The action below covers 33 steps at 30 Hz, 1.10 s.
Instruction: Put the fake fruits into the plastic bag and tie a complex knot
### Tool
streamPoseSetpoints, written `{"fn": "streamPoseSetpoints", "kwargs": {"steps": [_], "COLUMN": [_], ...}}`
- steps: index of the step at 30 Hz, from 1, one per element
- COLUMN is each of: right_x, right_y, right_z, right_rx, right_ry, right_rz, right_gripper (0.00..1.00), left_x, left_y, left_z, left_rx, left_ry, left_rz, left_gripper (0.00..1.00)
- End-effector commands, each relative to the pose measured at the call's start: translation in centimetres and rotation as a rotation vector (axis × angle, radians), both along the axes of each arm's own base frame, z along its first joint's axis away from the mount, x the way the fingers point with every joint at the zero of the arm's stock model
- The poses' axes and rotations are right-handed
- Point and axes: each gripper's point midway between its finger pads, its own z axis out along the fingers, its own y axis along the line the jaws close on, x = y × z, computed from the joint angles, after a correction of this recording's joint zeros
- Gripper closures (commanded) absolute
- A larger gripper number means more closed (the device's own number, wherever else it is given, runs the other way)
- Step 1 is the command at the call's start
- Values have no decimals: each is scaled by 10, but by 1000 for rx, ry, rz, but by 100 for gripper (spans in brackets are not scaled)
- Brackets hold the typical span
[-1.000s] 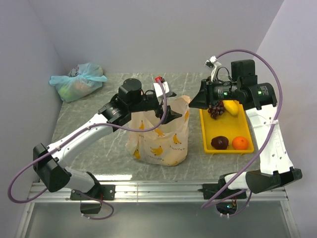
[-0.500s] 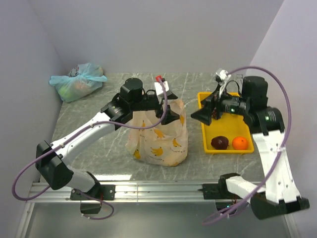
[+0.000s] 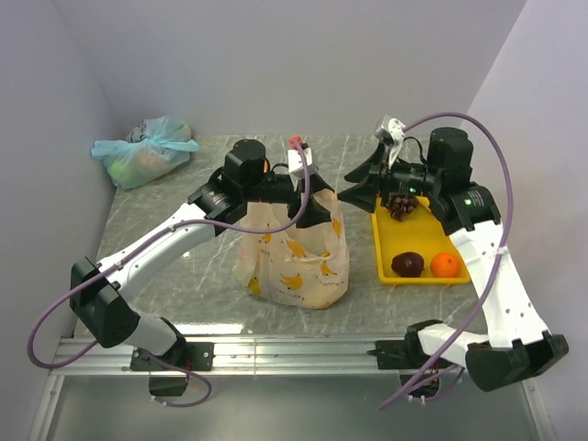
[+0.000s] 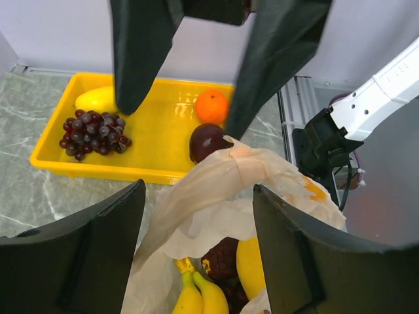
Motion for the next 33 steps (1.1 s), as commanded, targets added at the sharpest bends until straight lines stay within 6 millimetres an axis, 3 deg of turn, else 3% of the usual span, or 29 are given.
{"fn": "streamPoseSetpoints", "kwargs": {"steps": [1,8,12,18,24,33], "right_x": [0,-20,-32,-29,-42,-40], "right_y": [13,23,14,-2,9,22], "right_z": [25,15,9,7,35,15], "right_rx": [53,24,-10,-30,86,75], "right_ry": [-56,-11,1,29,90,196], "right_rz": [58,139,130,105,162,190], "right_gripper": [38,41,44,44,44,48], "left_x": [-1,4,4,2,3,4], "left_y": [-4,-4,1,3,2,0], "left_z": [20,13,13,10,7,9], "left_rx": [-38,-25,-27,-23,-21,-27], "left_ry": [-29,-43,-48,-44,-40,-37], "left_rz": [-31,-18,-14,-21,-24,-25], "left_gripper": [28,29,35,37,37,36]}}
